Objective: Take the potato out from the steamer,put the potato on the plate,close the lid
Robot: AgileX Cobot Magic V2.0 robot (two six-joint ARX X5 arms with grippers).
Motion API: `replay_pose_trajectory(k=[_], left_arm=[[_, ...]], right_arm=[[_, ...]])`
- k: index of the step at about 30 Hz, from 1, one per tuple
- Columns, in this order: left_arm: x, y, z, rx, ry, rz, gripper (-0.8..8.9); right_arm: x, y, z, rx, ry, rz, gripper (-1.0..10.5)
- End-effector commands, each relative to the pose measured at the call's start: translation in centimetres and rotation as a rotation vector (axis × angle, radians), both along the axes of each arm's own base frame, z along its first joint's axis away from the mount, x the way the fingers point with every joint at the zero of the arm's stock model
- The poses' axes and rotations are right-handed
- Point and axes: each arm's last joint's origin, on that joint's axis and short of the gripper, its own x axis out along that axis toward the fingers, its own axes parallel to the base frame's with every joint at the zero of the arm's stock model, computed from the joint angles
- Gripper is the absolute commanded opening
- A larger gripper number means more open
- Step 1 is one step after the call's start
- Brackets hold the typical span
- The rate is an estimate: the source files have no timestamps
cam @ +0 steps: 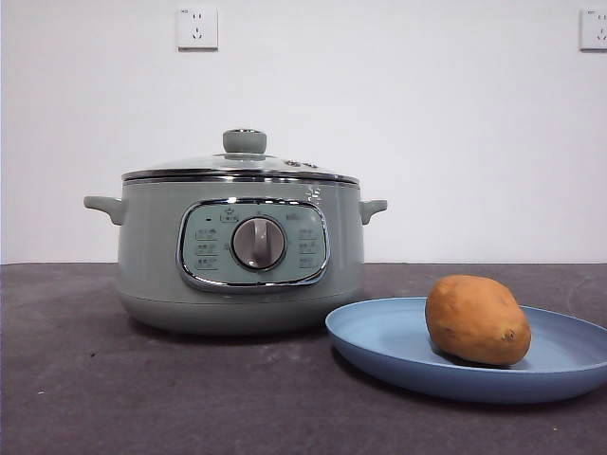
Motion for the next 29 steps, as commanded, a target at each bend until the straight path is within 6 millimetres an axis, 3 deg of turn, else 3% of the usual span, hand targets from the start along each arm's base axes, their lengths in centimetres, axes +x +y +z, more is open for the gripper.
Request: replay_pose_trajectory(k=[1,29], left_arm=[[0.03,0.04,-0.59,-0.006,0.024,0.006,-0.04],[0.04,0.04,-0.55,-0.006,0.02,0.005,-0.04]], right_arm=[[-0.03,-0.01,0.17,0.005,-0.005,-0.004,0.0],[-0.01,-0.03,0.28,-0.021,-0.057,0.02,0.0]])
